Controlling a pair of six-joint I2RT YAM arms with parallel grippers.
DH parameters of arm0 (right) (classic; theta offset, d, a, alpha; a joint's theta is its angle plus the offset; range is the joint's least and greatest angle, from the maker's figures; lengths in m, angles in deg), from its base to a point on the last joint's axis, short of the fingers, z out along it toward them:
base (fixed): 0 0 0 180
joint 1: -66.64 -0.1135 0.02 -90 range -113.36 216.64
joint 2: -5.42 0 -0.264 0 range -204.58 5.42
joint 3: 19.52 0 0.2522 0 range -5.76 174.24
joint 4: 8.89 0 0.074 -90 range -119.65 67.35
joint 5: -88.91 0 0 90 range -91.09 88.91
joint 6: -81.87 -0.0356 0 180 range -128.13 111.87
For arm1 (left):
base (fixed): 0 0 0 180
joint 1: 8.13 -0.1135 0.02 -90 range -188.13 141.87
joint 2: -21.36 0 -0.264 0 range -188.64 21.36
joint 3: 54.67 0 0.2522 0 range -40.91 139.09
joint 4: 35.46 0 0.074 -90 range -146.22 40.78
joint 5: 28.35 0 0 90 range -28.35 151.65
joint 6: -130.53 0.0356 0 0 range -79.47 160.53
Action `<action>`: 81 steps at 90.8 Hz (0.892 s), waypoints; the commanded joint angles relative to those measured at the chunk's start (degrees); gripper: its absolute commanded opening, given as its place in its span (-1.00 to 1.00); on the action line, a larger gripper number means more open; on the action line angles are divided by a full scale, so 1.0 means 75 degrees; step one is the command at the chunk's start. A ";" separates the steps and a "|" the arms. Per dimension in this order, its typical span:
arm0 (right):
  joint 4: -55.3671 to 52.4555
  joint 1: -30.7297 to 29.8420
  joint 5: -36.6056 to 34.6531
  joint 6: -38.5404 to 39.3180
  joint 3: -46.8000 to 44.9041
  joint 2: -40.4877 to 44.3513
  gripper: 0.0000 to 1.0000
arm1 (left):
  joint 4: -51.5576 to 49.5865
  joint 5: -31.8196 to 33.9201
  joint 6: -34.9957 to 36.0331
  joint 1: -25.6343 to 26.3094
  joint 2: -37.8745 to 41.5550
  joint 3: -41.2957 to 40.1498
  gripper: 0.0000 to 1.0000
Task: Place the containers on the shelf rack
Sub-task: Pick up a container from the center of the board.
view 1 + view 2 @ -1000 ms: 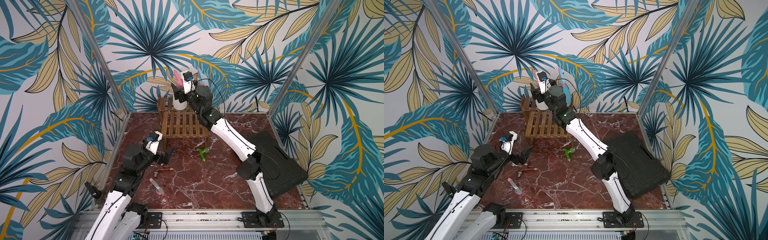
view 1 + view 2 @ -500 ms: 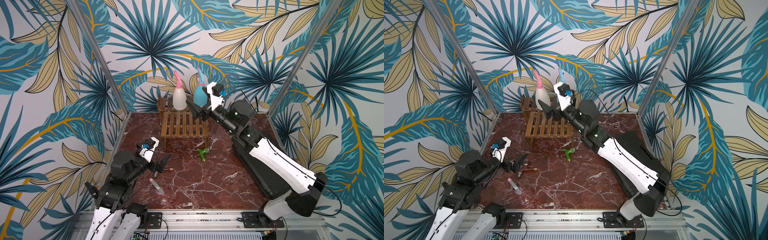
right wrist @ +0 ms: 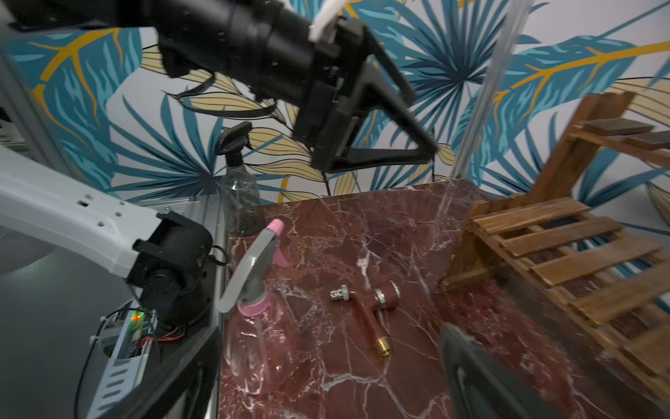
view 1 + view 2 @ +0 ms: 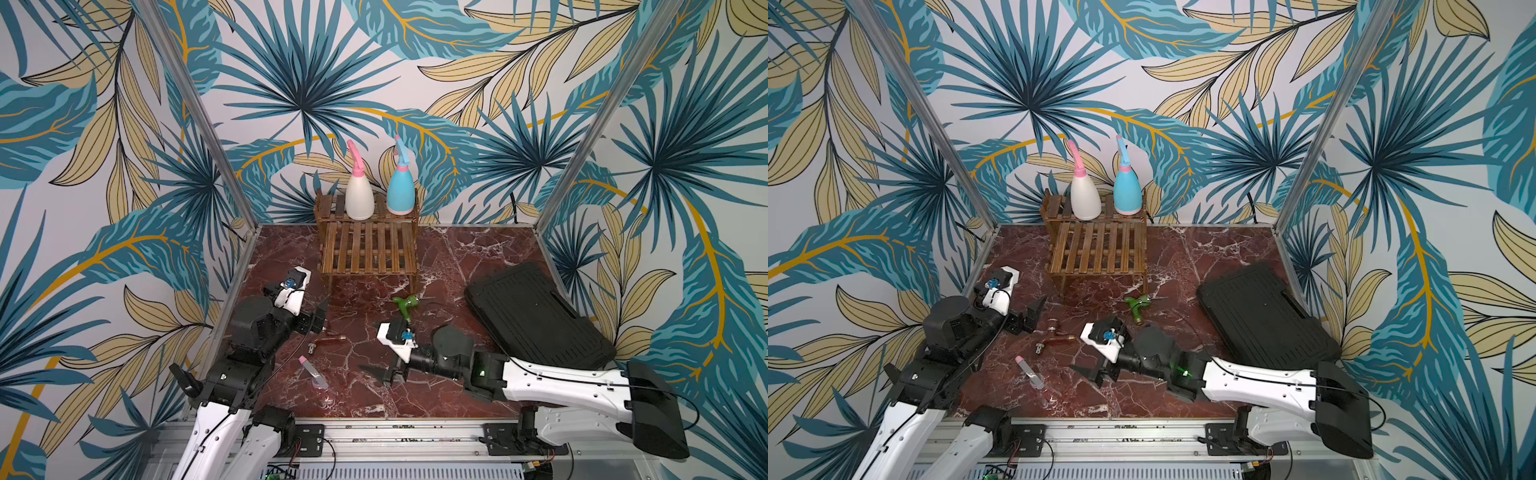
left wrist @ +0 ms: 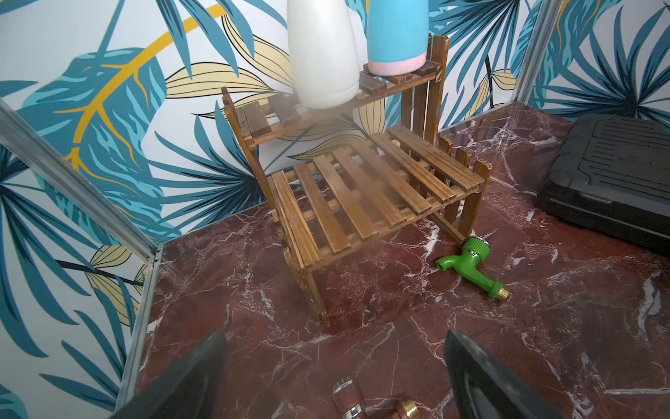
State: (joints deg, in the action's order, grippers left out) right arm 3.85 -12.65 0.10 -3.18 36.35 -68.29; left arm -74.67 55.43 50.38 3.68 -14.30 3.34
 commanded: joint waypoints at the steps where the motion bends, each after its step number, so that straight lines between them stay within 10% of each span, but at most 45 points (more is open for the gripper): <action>1: 0.0734 -0.0577 -0.0551 0.0279 0.0434 -0.0838 0.99 | 0.0628 0.0030 0.0094 -0.0069 0.0039 -0.0215 1.00; 39: -0.0543 -0.0944 -0.0881 -0.0398 0.2782 -0.3455 0.95 | 0.0511 -0.0193 0.0257 -0.0075 0.0360 -0.0474 1.00; 81: -0.2169 -0.0948 -0.0894 -0.0845 0.3764 -0.4400 0.10 | 0.0471 -0.0371 0.0274 -0.0062 0.0489 -0.0556 1.00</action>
State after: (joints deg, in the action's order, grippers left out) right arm -8.78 -19.51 -5.82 -8.12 63.30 -100.55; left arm -72.14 53.60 51.87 3.51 -11.48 -0.27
